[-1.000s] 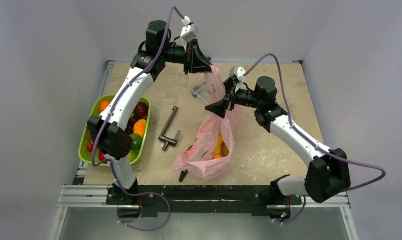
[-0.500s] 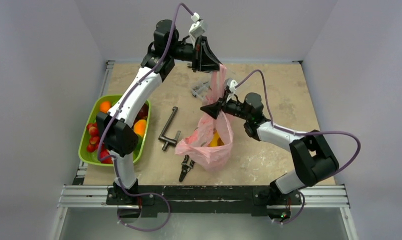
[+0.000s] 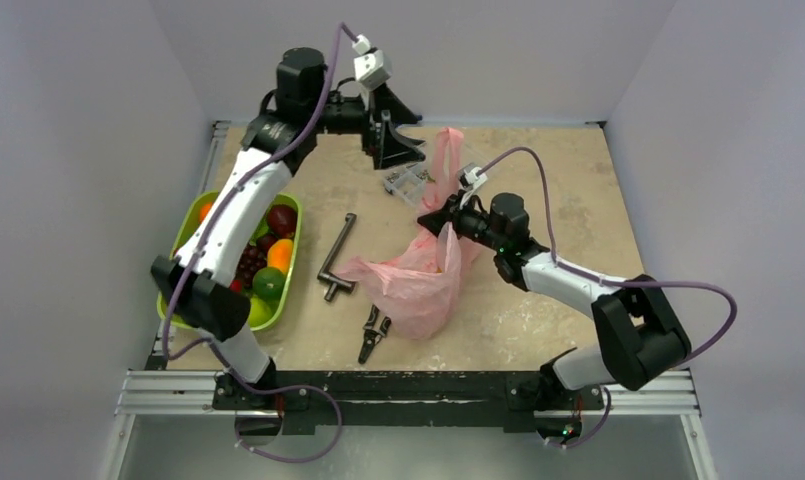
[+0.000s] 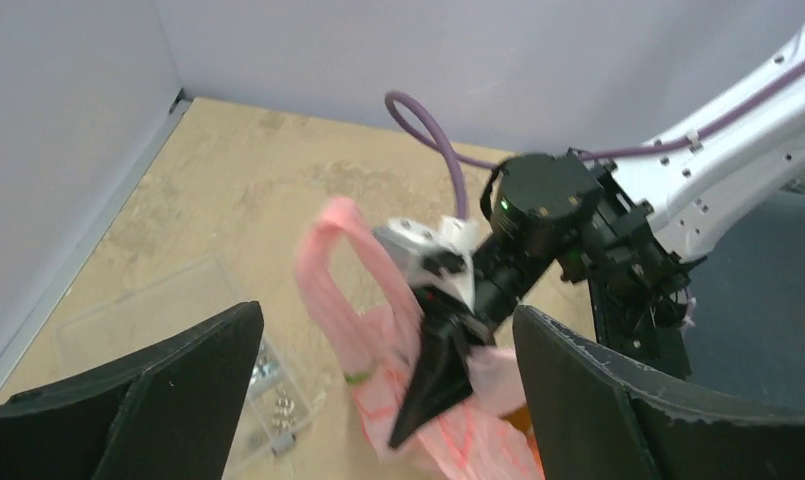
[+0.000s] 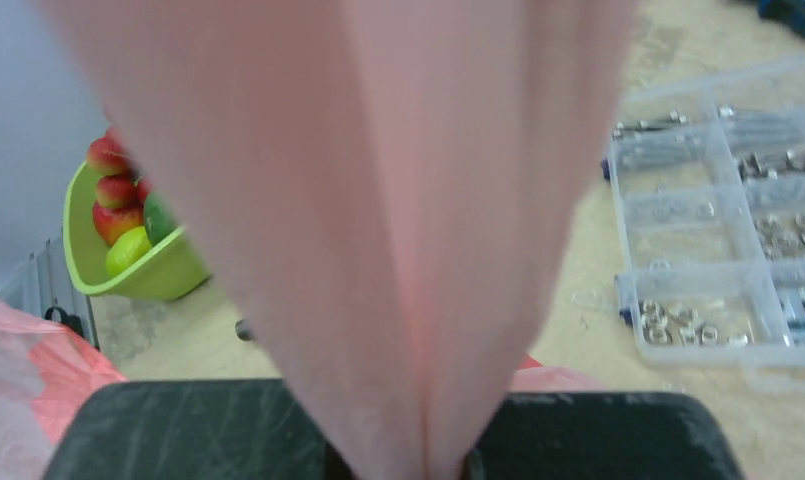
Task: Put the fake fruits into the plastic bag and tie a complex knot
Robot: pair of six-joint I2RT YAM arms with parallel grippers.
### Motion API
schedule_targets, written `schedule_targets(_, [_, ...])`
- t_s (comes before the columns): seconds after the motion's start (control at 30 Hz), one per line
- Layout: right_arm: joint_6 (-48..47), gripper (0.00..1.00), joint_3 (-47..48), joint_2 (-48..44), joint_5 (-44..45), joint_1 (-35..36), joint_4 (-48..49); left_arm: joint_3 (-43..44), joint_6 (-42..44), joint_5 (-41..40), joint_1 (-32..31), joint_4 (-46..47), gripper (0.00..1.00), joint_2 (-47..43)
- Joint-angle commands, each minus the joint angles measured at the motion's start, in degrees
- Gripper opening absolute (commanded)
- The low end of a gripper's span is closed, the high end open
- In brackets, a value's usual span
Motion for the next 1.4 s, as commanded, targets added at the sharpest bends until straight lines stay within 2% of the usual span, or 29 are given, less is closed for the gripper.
schedule_targets(0.0, [6.6,0.00,2.7,-4.6,8.9,-0.7,-9.2,-7.6,14.2,-2.3,2.7,-15.6,0.98,-16.7])
schedule_targets(0.07, [7.8,0.00,2.0,-6.0,9.7,-1.0,-10.0,-10.4,27.2,-1.5,2.7,-30.2,0.99,-20.6])
schedule_targets(0.2, [8.2,0.00,1.1,-7.9,9.7,-1.0,-10.9,-18.6,42.5,-5.3,2.7,-45.4,1.00,-25.6])
schedule_targets(0.33, [7.2,0.00,0.2,-9.1,8.7,-1.0,-10.3,-22.2,50.6,-7.2,2.7,-52.0,1.00,-24.1])
schedule_targets(0.5, [5.2,0.00,0.5,-10.0,7.2,-0.9,-9.5,-27.0,57.0,-9.8,2.7,-51.3,1.00,-22.5])
schedule_targets(0.6, [3.9,0.00,0.8,-10.4,6.3,-1.0,-9.6,-28.8,61.7,-7.6,2.7,-54.8,0.99,-21.7])
schedule_targets(0.63, [3.3,0.00,1.1,-10.6,6.2,-0.9,-10.1,-28.8,63.5,-6.5,2.7,-56.7,0.90,-21.2])
schedule_targets(0.67, [2.2,0.00,1.3,-10.8,6.3,-1.0,-10.8,-28.6,64.0,-5.8,2.7,-57.7,0.73,-20.9])
schedule_targets(0.73, [-1.3,0.00,1.6,-11.4,7.1,-0.9,-12.7,-26.3,63.1,-5.5,3.3,-58.8,0.27,-20.2])
schedule_targets(0.77, [-3.8,0.00,1.7,-11.9,8.2,-0.9,-14.2,-24.1,61.9,-5.0,4.0,-58.6,0.10,-20.0])
schedule_targets(0.8, [-6.8,0.00,1.3,-12.5,8.6,-0.9,-15.3,-20.7,59.9,-4.3,4.9,-57.2,0.00,-19.9])
schedule_targets(0.9, [-21.5,0.00,-1.2,-13.7,10.8,0.1,-17.0,-14.1,46.5,-6.4,6.4,-44.4,0.00,-21.0])
schedule_targets(1.03, [-39.9,0.00,-5.7,-13.0,15.1,1.4,-16.4,-11.3,27.1,-12.4,6.4,-18.6,0.00,-22.7])
schedule_targets(1.13, [-49.3,0.00,-6.9,-10.5,20.1,1.6,-14.6,-9.9,18.8,-15.0,6.4,-10.9,0.00,-21.2])
schedule_targets(1.27, [-55.1,0.00,-7.1,-5.9,25.9,1.6,-12.8,-13.7,20.4,-12.5,6.4,-10.2,0.00,-20.2])
schedule_targets(1.37, [-54.5,0.00,-6.2,-3.4,29.4,1.6,-14.2,-19.3,34.0,-6.8,6.3,-15.9,0.00,-21.0])
